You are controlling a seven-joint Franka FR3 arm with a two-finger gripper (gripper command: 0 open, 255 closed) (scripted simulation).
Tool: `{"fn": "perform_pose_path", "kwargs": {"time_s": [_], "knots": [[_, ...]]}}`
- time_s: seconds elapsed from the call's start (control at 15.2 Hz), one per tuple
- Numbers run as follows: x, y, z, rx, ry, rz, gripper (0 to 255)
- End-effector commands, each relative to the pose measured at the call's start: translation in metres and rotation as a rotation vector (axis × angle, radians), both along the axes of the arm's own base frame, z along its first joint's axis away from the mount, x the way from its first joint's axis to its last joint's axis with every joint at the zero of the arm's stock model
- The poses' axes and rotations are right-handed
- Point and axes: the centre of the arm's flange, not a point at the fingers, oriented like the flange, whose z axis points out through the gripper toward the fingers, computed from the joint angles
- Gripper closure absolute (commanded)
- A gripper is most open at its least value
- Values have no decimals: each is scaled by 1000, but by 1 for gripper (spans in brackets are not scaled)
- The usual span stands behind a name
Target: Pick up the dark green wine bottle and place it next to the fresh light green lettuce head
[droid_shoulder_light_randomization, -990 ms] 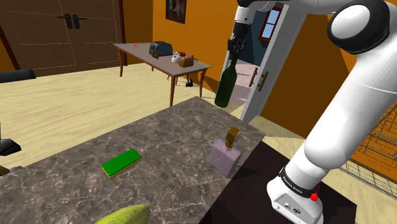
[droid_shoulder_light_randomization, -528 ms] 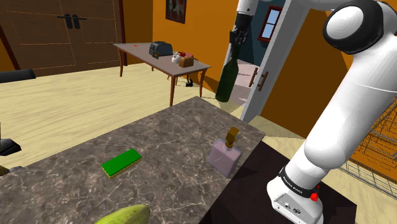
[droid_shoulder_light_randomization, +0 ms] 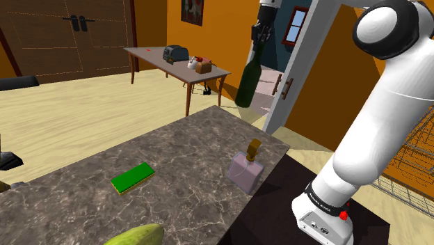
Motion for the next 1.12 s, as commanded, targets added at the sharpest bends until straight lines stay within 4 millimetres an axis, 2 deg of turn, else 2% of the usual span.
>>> {"fn": "perform_pose_path", "kwargs": {"time_s": [0.0,1.06], "knots": [[-7,23,3,0,-1,0,255],[-54,229,3,0,-1,0,255]]}}
